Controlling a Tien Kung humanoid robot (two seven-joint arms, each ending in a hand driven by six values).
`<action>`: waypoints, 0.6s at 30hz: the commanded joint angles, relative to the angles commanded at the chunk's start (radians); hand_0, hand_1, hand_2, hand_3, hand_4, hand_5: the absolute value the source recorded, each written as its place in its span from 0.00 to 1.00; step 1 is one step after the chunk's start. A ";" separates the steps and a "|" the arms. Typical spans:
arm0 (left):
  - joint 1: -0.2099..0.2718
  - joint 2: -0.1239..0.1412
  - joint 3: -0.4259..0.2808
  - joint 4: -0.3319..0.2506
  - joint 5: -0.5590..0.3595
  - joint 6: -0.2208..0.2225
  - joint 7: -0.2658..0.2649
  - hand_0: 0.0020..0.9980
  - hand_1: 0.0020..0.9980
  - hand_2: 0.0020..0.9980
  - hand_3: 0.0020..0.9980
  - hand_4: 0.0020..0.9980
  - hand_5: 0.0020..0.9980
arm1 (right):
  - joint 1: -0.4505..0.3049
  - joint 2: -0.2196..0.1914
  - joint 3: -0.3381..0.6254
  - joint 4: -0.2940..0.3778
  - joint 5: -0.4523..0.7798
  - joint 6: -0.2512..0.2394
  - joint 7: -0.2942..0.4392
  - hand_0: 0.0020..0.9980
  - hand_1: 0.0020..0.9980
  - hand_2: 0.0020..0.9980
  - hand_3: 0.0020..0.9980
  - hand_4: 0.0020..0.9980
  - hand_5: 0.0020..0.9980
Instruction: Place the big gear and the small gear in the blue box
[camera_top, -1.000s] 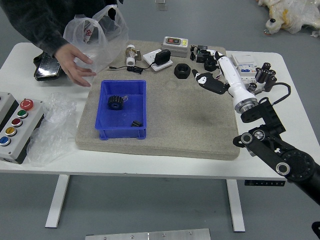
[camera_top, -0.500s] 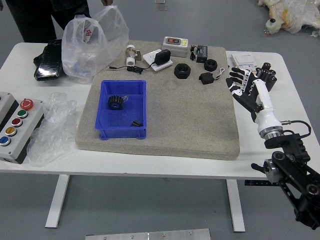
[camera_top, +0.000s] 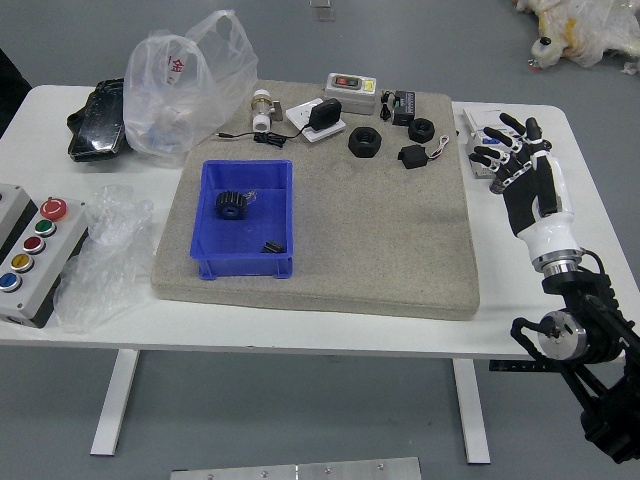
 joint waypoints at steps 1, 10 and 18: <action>0.000 -0.001 0.001 0.000 -0.002 0.000 0.000 0.70 0.66 0.64 0.79 0.68 0.29 | -0.001 0.000 0.001 -0.001 0.011 0.002 0.000 0.56 0.45 0.52 0.72 0.96 0.87; 0.024 -0.018 0.037 0.001 -0.076 0.008 -0.016 0.70 0.66 0.64 0.79 0.68 0.29 | -0.013 -0.014 0.018 0.005 0.019 0.003 -0.010 0.56 0.44 0.49 0.70 0.96 0.88; 0.035 -0.031 0.040 0.001 -0.091 0.004 -0.011 0.70 0.66 0.64 0.79 0.68 0.29 | -0.014 -0.022 0.039 0.007 0.027 0.004 -0.012 0.56 0.43 0.47 0.68 0.96 0.89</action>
